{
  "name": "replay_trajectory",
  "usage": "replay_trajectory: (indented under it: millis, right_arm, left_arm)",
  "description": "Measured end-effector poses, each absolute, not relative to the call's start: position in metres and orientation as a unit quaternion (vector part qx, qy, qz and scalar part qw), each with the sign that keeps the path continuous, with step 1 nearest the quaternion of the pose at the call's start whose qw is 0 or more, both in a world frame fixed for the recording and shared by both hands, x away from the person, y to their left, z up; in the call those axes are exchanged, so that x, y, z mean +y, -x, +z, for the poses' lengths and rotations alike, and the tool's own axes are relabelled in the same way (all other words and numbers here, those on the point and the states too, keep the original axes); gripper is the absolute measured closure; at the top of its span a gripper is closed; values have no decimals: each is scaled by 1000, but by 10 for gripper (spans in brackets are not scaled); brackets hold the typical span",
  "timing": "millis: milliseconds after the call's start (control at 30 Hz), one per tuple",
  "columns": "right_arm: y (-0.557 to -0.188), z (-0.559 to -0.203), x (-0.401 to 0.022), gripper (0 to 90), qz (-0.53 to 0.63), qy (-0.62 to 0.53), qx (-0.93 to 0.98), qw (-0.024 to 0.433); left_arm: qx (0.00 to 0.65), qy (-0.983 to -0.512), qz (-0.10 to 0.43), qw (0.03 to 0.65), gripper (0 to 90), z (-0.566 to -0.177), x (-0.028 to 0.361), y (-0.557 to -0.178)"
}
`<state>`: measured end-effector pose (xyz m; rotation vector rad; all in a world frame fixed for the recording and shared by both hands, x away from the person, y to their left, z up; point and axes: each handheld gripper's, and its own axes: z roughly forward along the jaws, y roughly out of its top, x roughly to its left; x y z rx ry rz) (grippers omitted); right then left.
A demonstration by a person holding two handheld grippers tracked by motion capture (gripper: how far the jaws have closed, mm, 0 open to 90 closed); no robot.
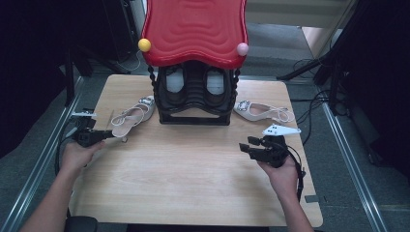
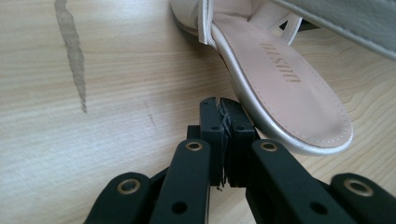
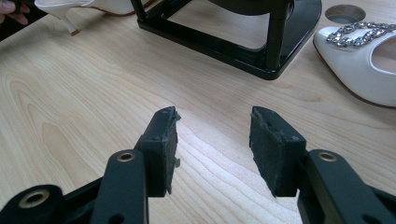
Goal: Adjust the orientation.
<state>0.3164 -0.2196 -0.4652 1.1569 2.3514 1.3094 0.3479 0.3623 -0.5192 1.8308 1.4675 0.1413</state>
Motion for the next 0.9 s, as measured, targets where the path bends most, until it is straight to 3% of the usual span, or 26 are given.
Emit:
replay_trajectory:
  millis: [500, 900]
  right_arm:
    - [-317, -465, -225, 519, 442, -401, 794, 116]
    - [-316, -465, -228, 511, 444, -406, 790, 117]
  left_arm:
    - [594, -713, 42, 371, 878, -511, 339, -340]
    - [596, -708, 49, 376, 704, -508, 355, -336]
